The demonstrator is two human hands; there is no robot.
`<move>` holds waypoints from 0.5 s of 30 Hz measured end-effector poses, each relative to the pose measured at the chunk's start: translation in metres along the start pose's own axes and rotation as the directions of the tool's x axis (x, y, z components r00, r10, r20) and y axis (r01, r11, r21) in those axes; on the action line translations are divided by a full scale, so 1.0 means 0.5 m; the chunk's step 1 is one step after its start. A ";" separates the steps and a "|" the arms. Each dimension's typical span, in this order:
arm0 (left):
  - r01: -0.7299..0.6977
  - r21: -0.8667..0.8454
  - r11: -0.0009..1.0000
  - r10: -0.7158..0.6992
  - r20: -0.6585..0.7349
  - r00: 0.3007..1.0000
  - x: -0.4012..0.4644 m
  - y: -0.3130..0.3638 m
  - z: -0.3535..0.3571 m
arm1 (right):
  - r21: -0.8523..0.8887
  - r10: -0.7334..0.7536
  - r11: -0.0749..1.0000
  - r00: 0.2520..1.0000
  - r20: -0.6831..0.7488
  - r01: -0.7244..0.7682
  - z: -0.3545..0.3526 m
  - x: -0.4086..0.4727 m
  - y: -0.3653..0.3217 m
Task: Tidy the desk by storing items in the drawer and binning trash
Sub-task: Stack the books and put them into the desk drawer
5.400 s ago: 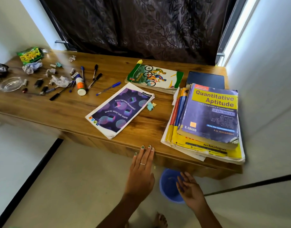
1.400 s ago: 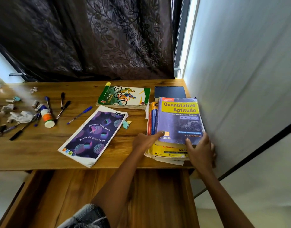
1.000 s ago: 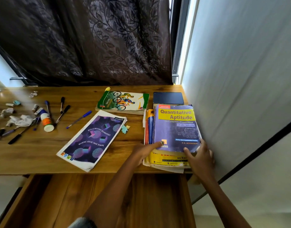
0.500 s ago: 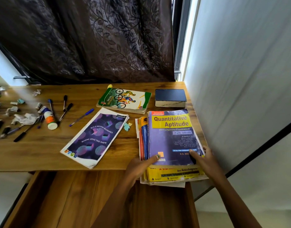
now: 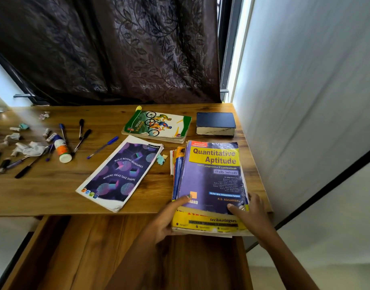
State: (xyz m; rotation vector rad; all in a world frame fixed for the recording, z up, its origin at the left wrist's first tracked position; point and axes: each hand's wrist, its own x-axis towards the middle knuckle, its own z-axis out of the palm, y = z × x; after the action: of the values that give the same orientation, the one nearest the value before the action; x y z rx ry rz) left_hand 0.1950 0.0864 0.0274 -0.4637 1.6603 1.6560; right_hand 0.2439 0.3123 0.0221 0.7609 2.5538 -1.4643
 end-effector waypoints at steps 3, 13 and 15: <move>0.003 0.031 1.000 -0.004 0.012 1.000 -0.011 -0.005 -0.001 | 0.202 0.084 0.975 0.996 0.028 -0.088 -0.009 0.005 0.015; 0.084 -0.011 0.996 -0.082 0.119 0.989 -0.075 -0.107 -0.047 | 0.446 0.154 0.857 0.953 0.260 -0.260 -0.023 -0.033 0.035; 0.112 -0.034 0.993 -0.106 0.159 0.982 -0.091 -0.129 -0.062 | 0.469 0.135 0.837 0.937 0.323 -0.283 -0.013 -0.038 0.033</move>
State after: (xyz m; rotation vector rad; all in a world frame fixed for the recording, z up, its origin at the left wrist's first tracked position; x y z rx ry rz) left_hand 0.2631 0.0388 0.0112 -0.4257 1.4619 1.6070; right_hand 0.2692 0.3171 0.0189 0.7906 1.8188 -2.0276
